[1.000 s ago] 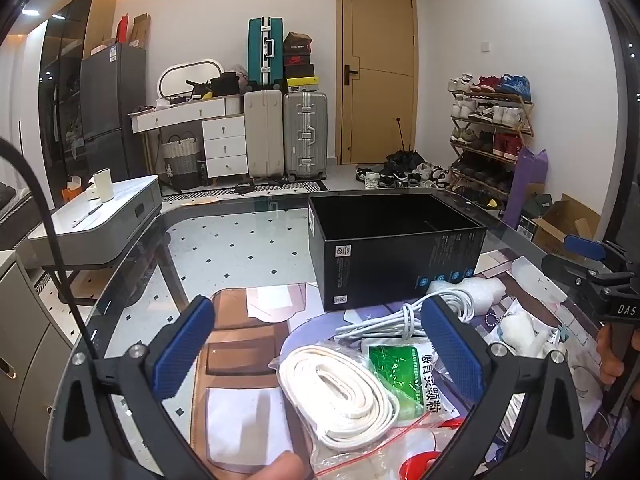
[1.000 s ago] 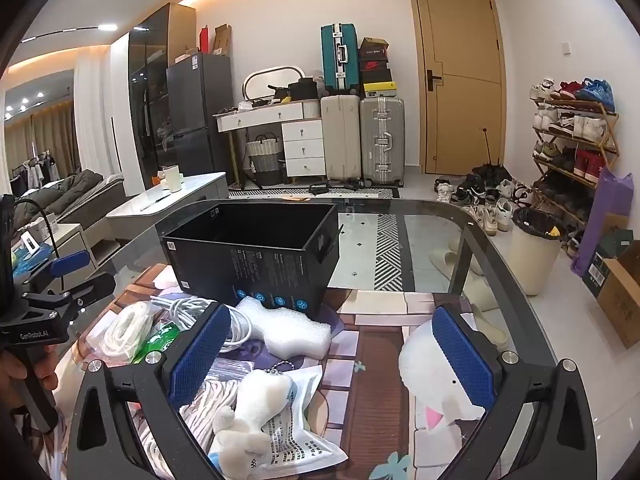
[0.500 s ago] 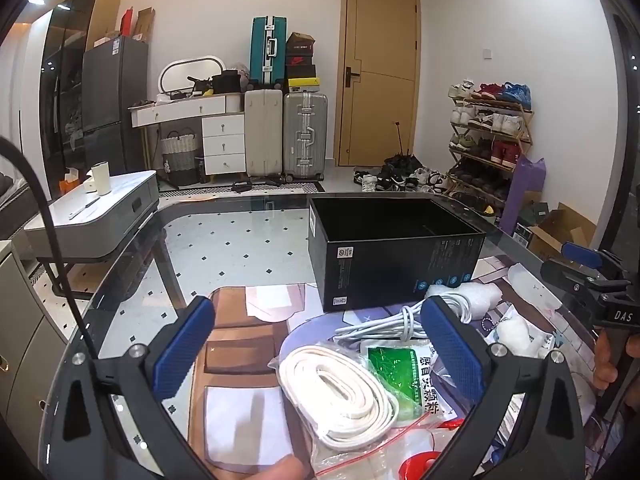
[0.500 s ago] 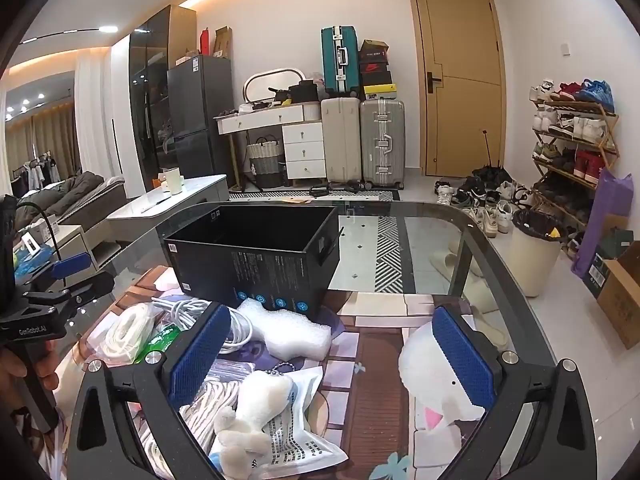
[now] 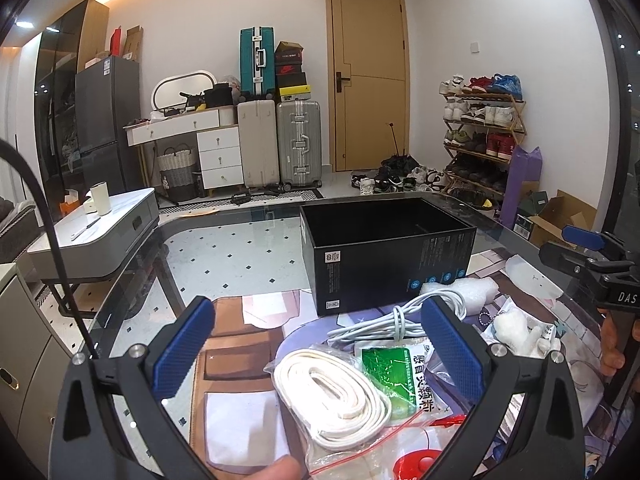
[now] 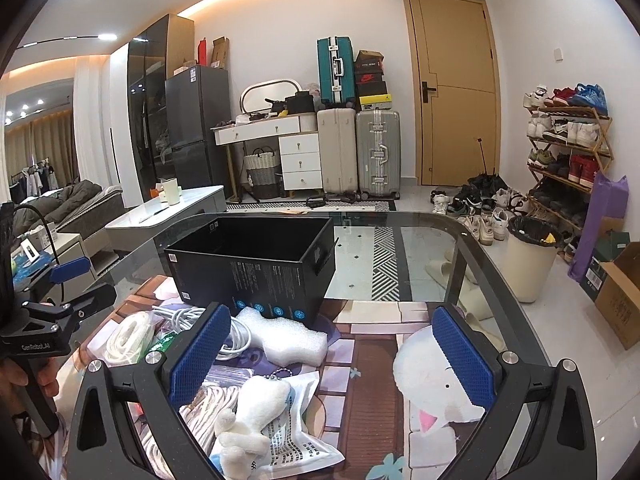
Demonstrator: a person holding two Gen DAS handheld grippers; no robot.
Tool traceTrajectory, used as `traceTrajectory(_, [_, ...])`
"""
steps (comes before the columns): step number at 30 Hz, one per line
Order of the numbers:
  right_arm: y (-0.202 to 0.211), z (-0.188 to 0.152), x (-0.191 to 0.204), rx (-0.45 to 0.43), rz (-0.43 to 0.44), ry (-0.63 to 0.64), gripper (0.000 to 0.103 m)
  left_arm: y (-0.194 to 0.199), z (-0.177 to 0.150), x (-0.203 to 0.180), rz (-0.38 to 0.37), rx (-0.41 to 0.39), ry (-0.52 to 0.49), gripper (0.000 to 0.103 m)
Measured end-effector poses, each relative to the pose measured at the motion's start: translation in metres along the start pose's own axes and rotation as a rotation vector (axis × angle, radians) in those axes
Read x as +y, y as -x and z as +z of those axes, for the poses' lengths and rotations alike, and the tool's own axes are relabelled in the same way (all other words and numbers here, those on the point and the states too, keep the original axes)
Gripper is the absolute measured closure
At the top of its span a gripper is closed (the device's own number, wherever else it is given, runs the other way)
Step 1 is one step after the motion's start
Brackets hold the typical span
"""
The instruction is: Organize soft objects
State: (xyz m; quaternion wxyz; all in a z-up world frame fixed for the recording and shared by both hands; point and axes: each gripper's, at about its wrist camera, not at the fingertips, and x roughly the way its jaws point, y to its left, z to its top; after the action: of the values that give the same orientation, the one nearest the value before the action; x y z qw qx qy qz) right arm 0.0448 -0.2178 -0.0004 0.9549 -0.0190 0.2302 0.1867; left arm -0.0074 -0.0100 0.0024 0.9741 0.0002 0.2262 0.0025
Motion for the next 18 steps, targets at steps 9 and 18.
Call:
traceTrajectory(9, [-0.001, 0.001, -0.001, 0.014, 0.007, 0.003, 0.0, 0.0, -0.001, 0.004, 0.004, 0.009, 0.022, 0.0])
traceTrajectory(18, [0.0, 0.001, 0.002, 0.017, -0.001, 0.016, 0.0, -0.001, -0.001, 0.012, -0.006, 0.011, 0.065, 0.0])
